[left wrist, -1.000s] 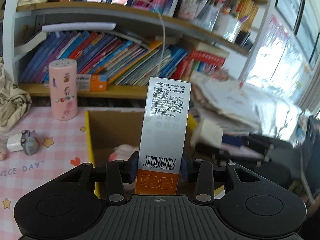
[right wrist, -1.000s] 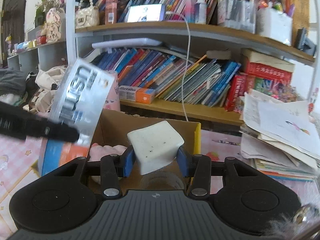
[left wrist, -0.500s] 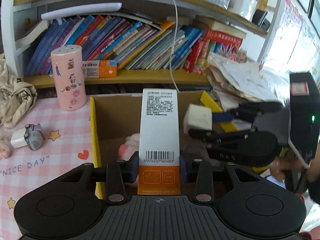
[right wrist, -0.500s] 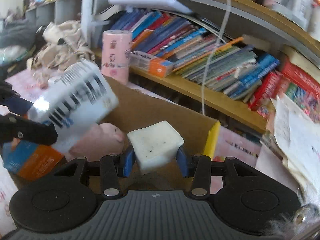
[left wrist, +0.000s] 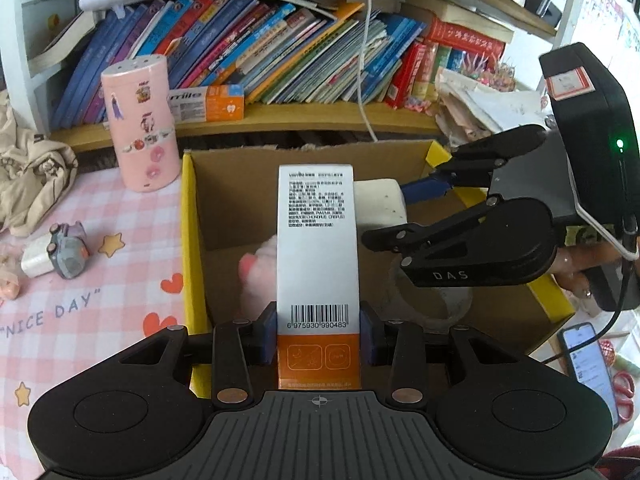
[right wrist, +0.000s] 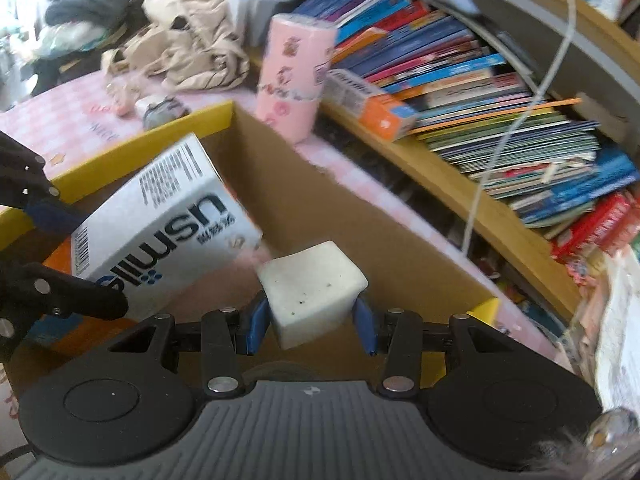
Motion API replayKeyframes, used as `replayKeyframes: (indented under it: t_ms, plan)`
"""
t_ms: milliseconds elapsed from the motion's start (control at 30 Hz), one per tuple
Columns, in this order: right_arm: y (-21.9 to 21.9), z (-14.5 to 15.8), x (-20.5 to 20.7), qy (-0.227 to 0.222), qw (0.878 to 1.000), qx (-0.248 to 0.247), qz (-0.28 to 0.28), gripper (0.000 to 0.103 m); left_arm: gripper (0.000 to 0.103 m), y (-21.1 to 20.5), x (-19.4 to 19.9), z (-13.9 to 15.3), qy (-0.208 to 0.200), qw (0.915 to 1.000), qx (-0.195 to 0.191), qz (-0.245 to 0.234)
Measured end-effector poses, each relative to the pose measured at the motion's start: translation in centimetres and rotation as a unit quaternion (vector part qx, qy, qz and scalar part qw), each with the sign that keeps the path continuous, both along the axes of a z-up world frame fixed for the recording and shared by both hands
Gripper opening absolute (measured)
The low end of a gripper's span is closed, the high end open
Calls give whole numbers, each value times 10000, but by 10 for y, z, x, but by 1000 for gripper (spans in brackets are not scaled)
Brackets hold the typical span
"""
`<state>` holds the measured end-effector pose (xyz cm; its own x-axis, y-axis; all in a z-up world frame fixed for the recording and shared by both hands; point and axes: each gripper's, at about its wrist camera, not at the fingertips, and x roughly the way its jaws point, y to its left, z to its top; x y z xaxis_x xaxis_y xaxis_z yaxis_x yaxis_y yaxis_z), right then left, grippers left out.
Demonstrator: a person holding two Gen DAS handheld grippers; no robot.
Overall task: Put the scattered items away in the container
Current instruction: 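Lower the usmile box and white block into the yellow box with both grippers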
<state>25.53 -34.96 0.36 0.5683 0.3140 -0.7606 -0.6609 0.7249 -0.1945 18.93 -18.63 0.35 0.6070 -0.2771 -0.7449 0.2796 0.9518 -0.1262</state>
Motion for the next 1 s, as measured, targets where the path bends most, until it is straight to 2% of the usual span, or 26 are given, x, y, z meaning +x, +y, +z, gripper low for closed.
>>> replayKeyframes:
  t_ms: [267, 367, 433, 533, 800, 900, 1000]
  plan:
    - [10, -8, 7, 273, 9992, -176, 230, 42, 40, -6, -2, -1, -45, 9996, 262, -109]
    - [10, -10, 9, 405, 9988, -184, 222, 42, 49, -6, -5, 0, -90, 9995, 240, -187]
    - [9, -11, 10, 463, 9986, -165, 215, 42, 63, -8, -8, 1, -172, 9993, 263, -224]
    - [8, -11, 10, 502, 9984, -146, 193, 43, 69, -10, -12, 7, -449, 9981, 312, -279]
    - [8, -12, 12, 534, 9983, -151, 165, 43, 74, -1, -20, 22, -869, 9960, 121, -159]
    - [9, -11, 11, 497, 9985, -149, 171, 47, 76, 0, -26, 26, -957, 9953, 73, -153]
    - [10, -9, 9, 364, 9990, -166, 192, 59, 77, 1, -31, 27, -996, 9949, 61, -147]
